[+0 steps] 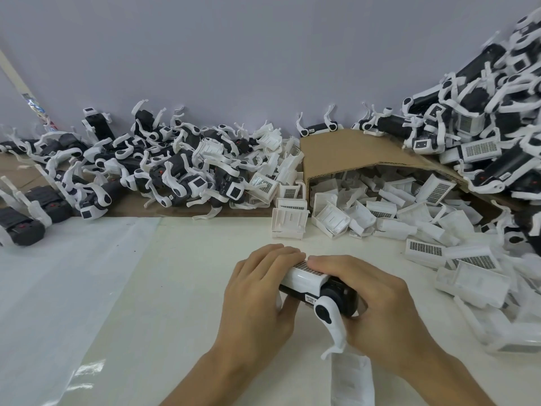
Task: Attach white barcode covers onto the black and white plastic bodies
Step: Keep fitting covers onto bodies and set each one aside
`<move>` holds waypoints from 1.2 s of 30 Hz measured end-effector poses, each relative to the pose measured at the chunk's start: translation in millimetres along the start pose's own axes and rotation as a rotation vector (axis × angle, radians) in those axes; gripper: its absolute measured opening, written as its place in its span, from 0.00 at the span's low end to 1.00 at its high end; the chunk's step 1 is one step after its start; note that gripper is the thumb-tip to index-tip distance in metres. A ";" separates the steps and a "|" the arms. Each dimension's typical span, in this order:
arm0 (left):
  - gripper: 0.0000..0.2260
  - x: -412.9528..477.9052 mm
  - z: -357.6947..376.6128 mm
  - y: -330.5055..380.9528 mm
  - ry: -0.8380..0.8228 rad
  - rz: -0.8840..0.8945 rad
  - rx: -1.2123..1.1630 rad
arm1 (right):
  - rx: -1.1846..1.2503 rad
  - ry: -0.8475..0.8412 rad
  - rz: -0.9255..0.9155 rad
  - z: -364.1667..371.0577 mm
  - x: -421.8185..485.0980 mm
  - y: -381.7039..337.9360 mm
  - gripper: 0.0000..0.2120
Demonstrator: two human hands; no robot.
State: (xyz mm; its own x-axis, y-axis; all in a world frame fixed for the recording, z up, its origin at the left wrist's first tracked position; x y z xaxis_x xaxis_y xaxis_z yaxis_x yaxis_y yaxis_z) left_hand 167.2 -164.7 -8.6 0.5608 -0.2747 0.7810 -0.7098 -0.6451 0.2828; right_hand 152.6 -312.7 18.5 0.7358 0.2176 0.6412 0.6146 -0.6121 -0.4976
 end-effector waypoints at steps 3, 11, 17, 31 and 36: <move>0.20 2.0 -3.0 1.4 0.008 0.007 0.016 | 0.020 0.010 0.012 -1.9 0.2 1.3 0.17; 0.23 0.5 -15.8 -4.7 0.180 -0.066 -0.006 | 0.351 -0.255 0.434 13.6 2.8 22.1 0.28; 0.25 1.3 -23.4 1.8 0.251 0.055 0.079 | 1.057 -0.721 0.682 28.1 -7.8 12.7 0.32; 0.21 3.5 -7.2 14.1 0.057 0.180 0.189 | 0.595 -0.451 0.732 26.3 -2.9 16.6 0.09; 0.21 2.7 -12.5 14.4 0.144 0.161 0.180 | 0.568 -0.419 0.619 24.1 -4.9 8.7 0.11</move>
State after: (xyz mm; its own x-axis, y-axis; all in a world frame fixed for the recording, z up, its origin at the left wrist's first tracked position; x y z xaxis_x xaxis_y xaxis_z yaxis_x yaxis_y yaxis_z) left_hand 153.2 -165.8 4.5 0.3717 -0.2881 0.8825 -0.6902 -0.7215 0.0552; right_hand 161.2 -300.8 -3.0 0.9527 0.3011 -0.0405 0.0452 -0.2721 -0.9612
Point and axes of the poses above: each hand's wrist, its own x-axis towards the middle knuckle, its own z-axis out of the palm, y = z × x, the point moved 7 cm from there along x, towards the middle knuckle, and after that the axes turned 10 degrees about z, right-handed, at the moved point
